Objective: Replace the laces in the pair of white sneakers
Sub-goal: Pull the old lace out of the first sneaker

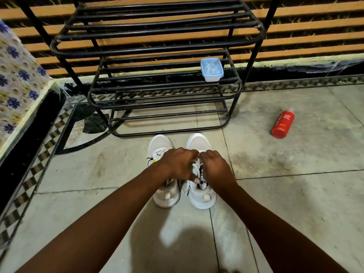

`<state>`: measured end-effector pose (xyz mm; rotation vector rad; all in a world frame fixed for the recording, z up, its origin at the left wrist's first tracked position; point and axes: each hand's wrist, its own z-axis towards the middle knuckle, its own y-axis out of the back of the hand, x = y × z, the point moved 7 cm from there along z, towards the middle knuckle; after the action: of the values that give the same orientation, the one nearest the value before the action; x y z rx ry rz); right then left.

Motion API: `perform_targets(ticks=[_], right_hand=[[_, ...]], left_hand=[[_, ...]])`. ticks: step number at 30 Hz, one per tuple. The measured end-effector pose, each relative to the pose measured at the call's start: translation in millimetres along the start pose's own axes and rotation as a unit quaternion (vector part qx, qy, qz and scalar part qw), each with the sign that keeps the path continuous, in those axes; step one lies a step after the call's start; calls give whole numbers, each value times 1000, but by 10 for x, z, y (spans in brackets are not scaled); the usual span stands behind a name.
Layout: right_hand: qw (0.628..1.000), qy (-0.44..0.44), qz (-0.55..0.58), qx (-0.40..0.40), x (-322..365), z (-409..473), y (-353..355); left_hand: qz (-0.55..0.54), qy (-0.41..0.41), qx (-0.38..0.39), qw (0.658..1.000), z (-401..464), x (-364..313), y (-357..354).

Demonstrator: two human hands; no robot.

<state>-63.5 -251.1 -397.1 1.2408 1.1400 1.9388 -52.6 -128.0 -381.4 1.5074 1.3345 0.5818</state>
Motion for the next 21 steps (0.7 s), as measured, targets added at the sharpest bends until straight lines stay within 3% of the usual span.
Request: perform_targets(ticks=[4,6,7,9,10,11,16,21], right_hand=[[999,8,21,-30,78,-46,71],[992,-46,98,-68,-17,-22,143],[975,-110,163,-99,-125,-9,173],[909,-256,290,-155,-381,-30,156],[881,-305,326,-156,-469,-48,109],[876,-311,340,-143,-496,-44,99],[977,-48,206,4,-255,163,210],[982,97,57,150,-192,318,169]], left_hand=[[-10,19,4,1000,9,41,-88],[-13,21,5,1000,7,38,-101],[-14,23,6,1000,8,35,-109],[-10,26,5,1000,14,18,-124],[-4,26,2,1000,15,5,-128],[3,27,0,1000,20,-3,-131],[1,36,6,999,29,14,-145],[-7,37,10,999,39,4,-136]])
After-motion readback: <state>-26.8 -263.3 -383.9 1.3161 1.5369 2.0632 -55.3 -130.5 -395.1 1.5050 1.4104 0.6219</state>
